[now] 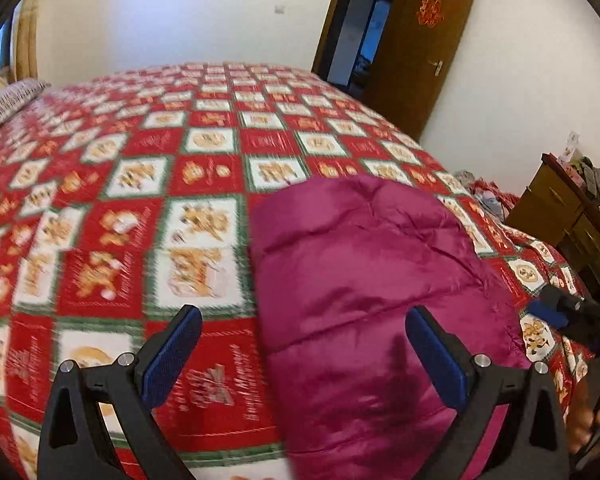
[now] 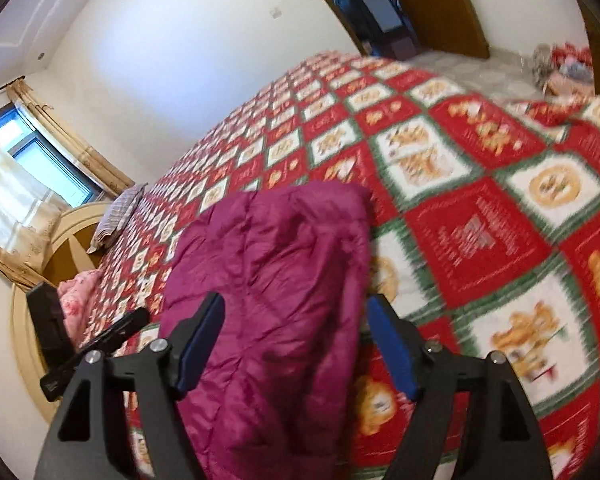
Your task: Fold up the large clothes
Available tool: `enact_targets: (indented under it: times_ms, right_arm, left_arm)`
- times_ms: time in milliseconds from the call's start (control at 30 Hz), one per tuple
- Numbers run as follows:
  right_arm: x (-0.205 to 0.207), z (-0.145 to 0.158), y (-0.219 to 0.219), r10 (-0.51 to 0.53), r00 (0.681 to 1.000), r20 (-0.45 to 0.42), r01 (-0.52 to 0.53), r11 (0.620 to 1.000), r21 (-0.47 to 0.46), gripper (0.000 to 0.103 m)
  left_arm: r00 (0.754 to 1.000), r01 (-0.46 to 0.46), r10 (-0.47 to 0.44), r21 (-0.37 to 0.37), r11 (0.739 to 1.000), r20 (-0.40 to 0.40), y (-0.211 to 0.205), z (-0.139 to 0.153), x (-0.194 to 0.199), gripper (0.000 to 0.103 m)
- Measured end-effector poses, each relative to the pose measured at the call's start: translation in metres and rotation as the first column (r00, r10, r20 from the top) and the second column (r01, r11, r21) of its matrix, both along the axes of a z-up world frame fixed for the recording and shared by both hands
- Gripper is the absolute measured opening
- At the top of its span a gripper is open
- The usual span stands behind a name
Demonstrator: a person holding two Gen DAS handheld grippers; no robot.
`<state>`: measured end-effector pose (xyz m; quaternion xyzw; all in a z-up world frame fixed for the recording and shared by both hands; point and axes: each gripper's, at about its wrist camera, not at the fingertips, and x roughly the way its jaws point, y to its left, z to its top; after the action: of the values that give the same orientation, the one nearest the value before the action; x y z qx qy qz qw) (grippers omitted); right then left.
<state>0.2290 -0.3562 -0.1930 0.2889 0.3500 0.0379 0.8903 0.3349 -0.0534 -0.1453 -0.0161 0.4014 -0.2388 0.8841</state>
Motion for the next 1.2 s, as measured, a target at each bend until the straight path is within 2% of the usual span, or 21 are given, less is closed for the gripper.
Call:
enact_targets:
  times_ms: [133, 200, 433, 567, 767, 900, 933, 1000, 1200]
  right_arm:
    - [0.017, -0.011, 0.015, -0.006, 0.998, -0.057, 0.002, 0.997, -0.076, 0.079]
    - [0.023, -0.017, 0.016, -0.014, 0.997, -0.07, 0.008, 0.996, -0.087, 0.084]
    - [0.026, -0.046, 0.013, 0.052, 0.996, -0.076, -0.05, 0.999, 0.02, 0.085]
    - [0.027, -0.047, 0.01, 0.085, 0.995, -0.055, -0.084, 0.996, 0.022, 0.085]
    - [0.038, -0.048, 0.018, 0.128, 0.991, -0.026, -0.127, 0.992, 0.024, 0.087]
    - [0.045, -0.049, 0.038, 0.165, 0.986, -0.022, -0.166, 0.985, -0.05, 0.087]
    - [0.046, -0.049, 0.041, 0.16, 0.987, -0.024, -0.162, 0.985, -0.066, 0.087]
    - [0.044, -0.049, 0.045, 0.154, 0.988, -0.023, -0.155, 0.985, -0.078, 0.078]
    - [0.034, -0.047, 0.051, 0.157, 0.987, -0.03, -0.158, 0.986, -0.052, 0.049]
  left_arm:
    - [1.0, -0.007, 0.006, 0.073, 0.997, 0.009, -0.016, -0.01, -0.002, 0.102]
    - [1.0, -0.017, 0.016, 0.088, 0.996, 0.007, -0.019, -0.014, -0.003, 0.102]
    - [0.999, -0.028, 0.03, 0.075, 0.997, -0.021, -0.015, -0.025, 0.0, 0.102]
    - [1.0, -0.019, 0.02, 0.071, 0.997, -0.019, -0.015, -0.026, -0.001, 0.102]
    - [0.987, 0.05, -0.064, -0.097, 0.994, -0.148, -0.011, -0.036, 0.013, 0.102]
    - [0.966, 0.062, -0.112, -0.21, 0.976, -0.234, -0.009, -0.054, 0.021, 0.102]
    - [0.966, 0.06, -0.114, -0.226, 0.972, -0.233, -0.007, -0.055, 0.021, 0.102]
    - [0.968, 0.08, -0.129, -0.221, 0.972, -0.217, -0.008, -0.054, 0.017, 0.101]
    - [0.979, 0.099, -0.129, -0.181, 0.979, -0.16, -0.011, -0.039, -0.004, 0.081]
